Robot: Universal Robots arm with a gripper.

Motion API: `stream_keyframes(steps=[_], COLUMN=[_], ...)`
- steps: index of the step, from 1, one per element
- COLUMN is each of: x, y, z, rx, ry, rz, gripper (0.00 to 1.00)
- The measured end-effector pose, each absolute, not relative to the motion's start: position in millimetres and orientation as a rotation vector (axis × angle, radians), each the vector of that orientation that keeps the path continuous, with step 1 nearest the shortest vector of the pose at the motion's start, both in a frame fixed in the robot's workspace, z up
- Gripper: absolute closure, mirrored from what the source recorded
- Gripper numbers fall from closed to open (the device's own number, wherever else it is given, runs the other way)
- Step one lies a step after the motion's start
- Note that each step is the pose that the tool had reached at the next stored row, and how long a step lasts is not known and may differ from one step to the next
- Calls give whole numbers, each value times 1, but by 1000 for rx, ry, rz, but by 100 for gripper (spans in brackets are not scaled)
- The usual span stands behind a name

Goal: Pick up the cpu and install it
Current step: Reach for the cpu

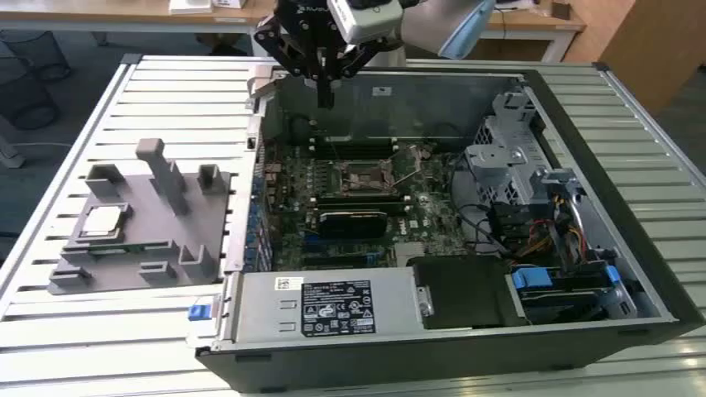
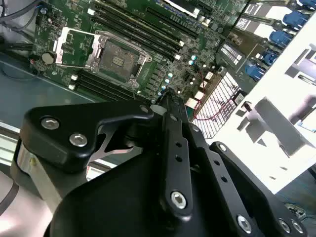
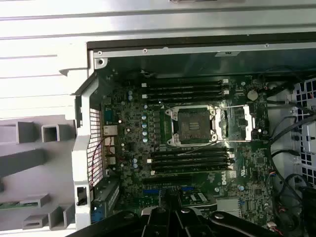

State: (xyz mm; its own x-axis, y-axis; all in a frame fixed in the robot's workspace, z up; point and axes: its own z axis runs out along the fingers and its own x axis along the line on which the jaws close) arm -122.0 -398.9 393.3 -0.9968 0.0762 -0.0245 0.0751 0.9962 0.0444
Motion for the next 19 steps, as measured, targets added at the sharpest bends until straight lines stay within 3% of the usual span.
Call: stream_keyframes(steps=[19], x=[-136], y=[-399], z=[393], rx=[118], ry=[3112], rz=[68], gripper=[89])
